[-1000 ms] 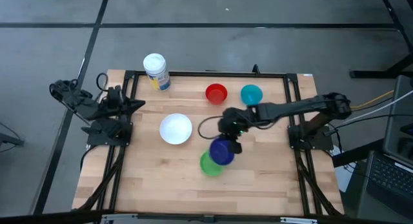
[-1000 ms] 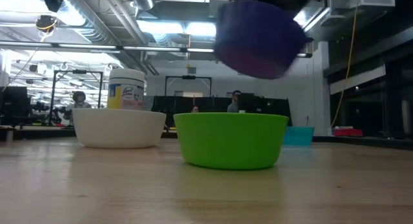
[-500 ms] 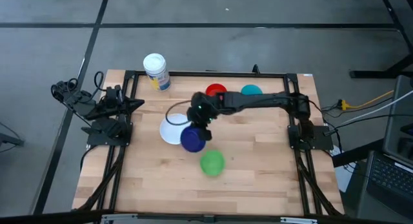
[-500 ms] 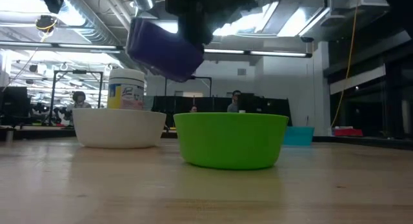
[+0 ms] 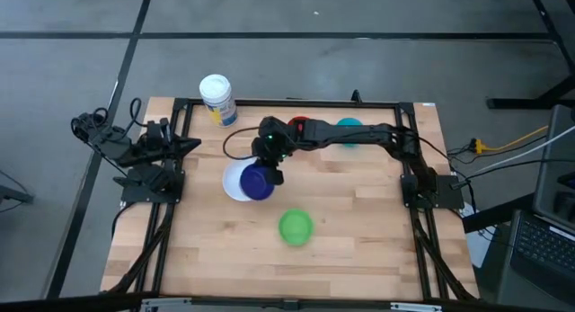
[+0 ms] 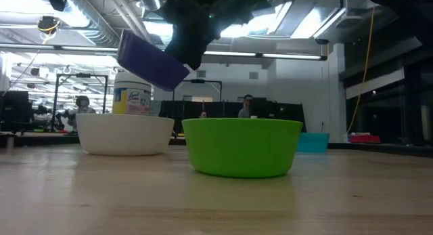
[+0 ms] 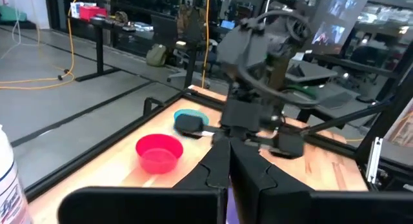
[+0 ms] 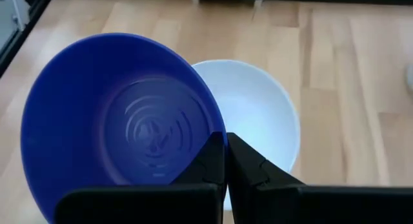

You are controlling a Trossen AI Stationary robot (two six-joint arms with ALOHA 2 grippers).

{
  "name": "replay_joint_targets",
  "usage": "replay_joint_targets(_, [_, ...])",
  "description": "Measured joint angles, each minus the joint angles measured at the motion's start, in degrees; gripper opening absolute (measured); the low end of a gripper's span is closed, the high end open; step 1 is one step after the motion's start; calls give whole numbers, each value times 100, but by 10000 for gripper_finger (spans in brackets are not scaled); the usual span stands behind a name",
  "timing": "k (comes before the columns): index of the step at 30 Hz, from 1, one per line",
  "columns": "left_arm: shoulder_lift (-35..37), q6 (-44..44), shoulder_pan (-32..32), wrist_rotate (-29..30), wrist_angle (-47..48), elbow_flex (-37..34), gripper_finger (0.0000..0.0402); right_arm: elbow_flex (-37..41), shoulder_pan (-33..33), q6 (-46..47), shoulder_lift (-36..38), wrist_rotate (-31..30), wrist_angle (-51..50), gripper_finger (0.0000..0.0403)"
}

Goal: Nest bowls inside each other
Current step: Stack the dark blue bowl on the white bowl

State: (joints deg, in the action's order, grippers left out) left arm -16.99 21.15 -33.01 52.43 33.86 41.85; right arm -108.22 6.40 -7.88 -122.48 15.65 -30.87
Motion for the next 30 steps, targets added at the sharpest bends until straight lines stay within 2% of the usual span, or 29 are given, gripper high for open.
replay_joint_targets(13, [-7, -138, 0, -3, -249, 0, 2, -4, 216, 126, -225, 32, 567, 1])
replay_joint_targets(30, [-9, -135, 0, -3, -245, 0, 3, 0, 303, 120, -289, 166, 711, 1])
